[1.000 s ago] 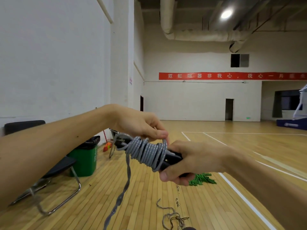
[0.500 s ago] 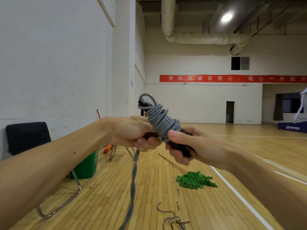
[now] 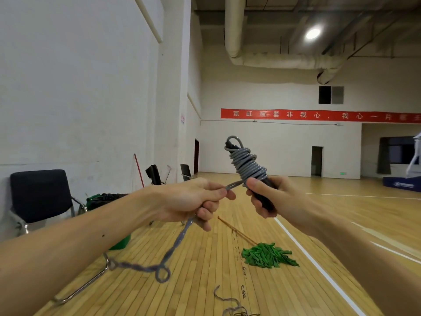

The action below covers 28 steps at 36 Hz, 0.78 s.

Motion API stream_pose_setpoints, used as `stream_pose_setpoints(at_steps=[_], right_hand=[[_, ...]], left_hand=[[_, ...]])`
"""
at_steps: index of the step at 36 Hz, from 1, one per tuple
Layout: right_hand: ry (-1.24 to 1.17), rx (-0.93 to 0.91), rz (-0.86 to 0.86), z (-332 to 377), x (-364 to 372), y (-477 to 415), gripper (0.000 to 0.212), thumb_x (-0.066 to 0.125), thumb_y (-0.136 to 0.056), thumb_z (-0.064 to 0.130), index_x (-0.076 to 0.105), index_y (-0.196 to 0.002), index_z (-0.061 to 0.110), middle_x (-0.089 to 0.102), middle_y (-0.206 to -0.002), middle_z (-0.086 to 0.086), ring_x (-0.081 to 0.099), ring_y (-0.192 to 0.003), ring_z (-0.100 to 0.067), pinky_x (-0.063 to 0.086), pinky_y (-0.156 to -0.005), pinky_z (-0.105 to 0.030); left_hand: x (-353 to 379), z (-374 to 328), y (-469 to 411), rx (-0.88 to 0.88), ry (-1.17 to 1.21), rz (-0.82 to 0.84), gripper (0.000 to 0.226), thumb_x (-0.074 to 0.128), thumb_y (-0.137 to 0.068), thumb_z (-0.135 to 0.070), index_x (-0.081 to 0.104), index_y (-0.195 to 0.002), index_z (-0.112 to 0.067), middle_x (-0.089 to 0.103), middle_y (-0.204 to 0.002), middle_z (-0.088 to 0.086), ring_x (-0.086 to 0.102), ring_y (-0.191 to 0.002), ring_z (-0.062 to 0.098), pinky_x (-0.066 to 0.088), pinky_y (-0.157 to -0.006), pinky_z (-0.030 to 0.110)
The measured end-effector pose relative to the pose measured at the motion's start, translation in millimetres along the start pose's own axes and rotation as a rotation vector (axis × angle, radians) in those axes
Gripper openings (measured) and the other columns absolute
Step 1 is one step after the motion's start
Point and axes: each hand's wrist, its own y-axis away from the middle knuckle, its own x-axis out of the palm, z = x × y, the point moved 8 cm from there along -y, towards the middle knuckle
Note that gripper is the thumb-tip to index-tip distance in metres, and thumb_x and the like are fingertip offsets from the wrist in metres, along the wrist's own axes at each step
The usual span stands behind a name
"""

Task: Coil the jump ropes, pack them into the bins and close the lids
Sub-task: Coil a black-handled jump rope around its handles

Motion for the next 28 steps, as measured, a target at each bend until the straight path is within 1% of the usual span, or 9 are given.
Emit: stream_pose_setpoints(at_steps=[3, 5, 7, 9, 11, 16, 21, 24, 28], right_hand=[[0.039, 0.003, -0.087, -9, -9, -4, 0.049, 0.063, -0.082, 0.047, 0.062, -0.095, 0.0, 0.058, -0.064, -0.003, 0.051, -0.054, -0.016, 0.042, -0.05, -0.022], [0.049, 0.018, -0.145, -18, -17, -6, 0.045, 0.063, -0.086, 0.044, 0.062, -0.094, 0.0, 0.058, -0.062, -0.002, 0.051, -0.053, -0.016, 0.043, -0.05, -0.024], [0.078, 0.041, -0.173, -28, -21, -8, 0.038, 0.063, -0.093, 0.038, 0.062, -0.094, 0.0, 0.059, -0.06, -0.001, 0.052, -0.052, -0.016, 0.043, -0.05, -0.024], [0.134, 0.053, -0.164, -34, -19, -10, 0.032, 0.063, -0.096, 0.035, 0.062, -0.092, 0.002, 0.06, -0.06, 0.0, 0.052, -0.051, -0.014, 0.043, -0.049, -0.022], [0.169, 0.058, -0.148, -36, -16, -12, 0.031, 0.062, -0.097, 0.035, 0.062, -0.091, 0.005, 0.061, -0.06, 0.0, 0.053, -0.051, -0.014, 0.042, -0.049, -0.021], [0.233, 0.061, -0.112, -31, -10, -15, 0.03, 0.063, -0.096, 0.038, 0.062, -0.093, 0.007, 0.062, -0.06, 0.002, 0.053, -0.051, -0.014, 0.042, -0.051, -0.025], [0.378, 0.041, -0.031, -24, 5, -13, 0.028, 0.062, -0.096, 0.042, 0.06, -0.086, 0.015, 0.061, -0.059, 0.002, 0.052, -0.049, -0.013, 0.042, -0.051, -0.023], [0.543, 0.047, 0.061, -21, 17, -8, 0.03, 0.061, -0.097, 0.045, 0.059, -0.083, 0.018, 0.062, -0.057, 0.005, 0.053, -0.046, -0.007, 0.042, -0.051, -0.018], [0.636, 0.104, 0.209, -16, 35, 1, 0.037, 0.058, -0.099, 0.044, 0.056, -0.072, 0.02, 0.058, -0.046, 0.012, 0.049, -0.041, -0.001, 0.041, -0.05, -0.012]], left_hand=[[1, 5, 4, -0.038, -0.139, -0.039, 0.028, 0.04, -0.108, -0.03, 0.057, -0.124, -0.014, 0.031, -0.06, -0.009, 0.028, -0.048, 0.006, 0.034, -0.045, 0.02], [2, 3, 6, -0.012, -0.353, -0.071, 0.028, 0.039, -0.108, -0.032, 0.058, -0.122, -0.018, 0.036, -0.059, -0.011, 0.033, -0.049, 0.006, 0.032, -0.046, 0.021], [8, -6, 9, 0.049, -0.608, -0.105, 0.031, 0.037, -0.108, -0.035, 0.06, -0.121, -0.02, 0.049, -0.065, -0.01, 0.045, -0.056, 0.006, 0.042, -0.057, 0.024], [15, -16, 12, 0.116, -0.886, -0.141, 0.034, 0.037, -0.107, -0.04, 0.063, -0.115, -0.019, 0.064, -0.086, 0.004, 0.061, -0.077, 0.018, 0.053, -0.076, 0.04], [19, -25, 13, 0.135, -1.029, -0.162, 0.036, 0.039, -0.106, -0.043, 0.062, -0.1, -0.015, 0.064, -0.09, 0.01, 0.061, -0.08, 0.028, 0.053, -0.081, 0.051], [15, -54, 21, 0.189, -1.289, -0.188, 0.031, 0.049, -0.102, -0.046, 0.042, -0.074, -0.036, 0.051, -0.073, -0.008, 0.05, -0.064, 0.009, 0.038, -0.061, 0.027], [17, -75, 21, 0.269, -1.543, -0.242, 0.024, 0.046, -0.105, -0.036, 0.059, -0.091, -0.022, 0.053, -0.074, -0.011, 0.053, -0.067, 0.008, 0.036, -0.059, 0.024], [22, -80, 19, 0.307, -1.647, -0.194, 0.021, 0.046, -0.105, -0.036, 0.054, -0.088, -0.026, 0.055, -0.074, -0.009, 0.055, -0.068, 0.011, 0.042, -0.062, 0.028], [30, -83, 18, 0.368, -1.698, -0.115, 0.019, 0.049, -0.104, -0.036, 0.064, -0.095, -0.028, 0.057, -0.073, -0.013, 0.058, -0.072, 0.01, 0.046, -0.063, 0.029]])
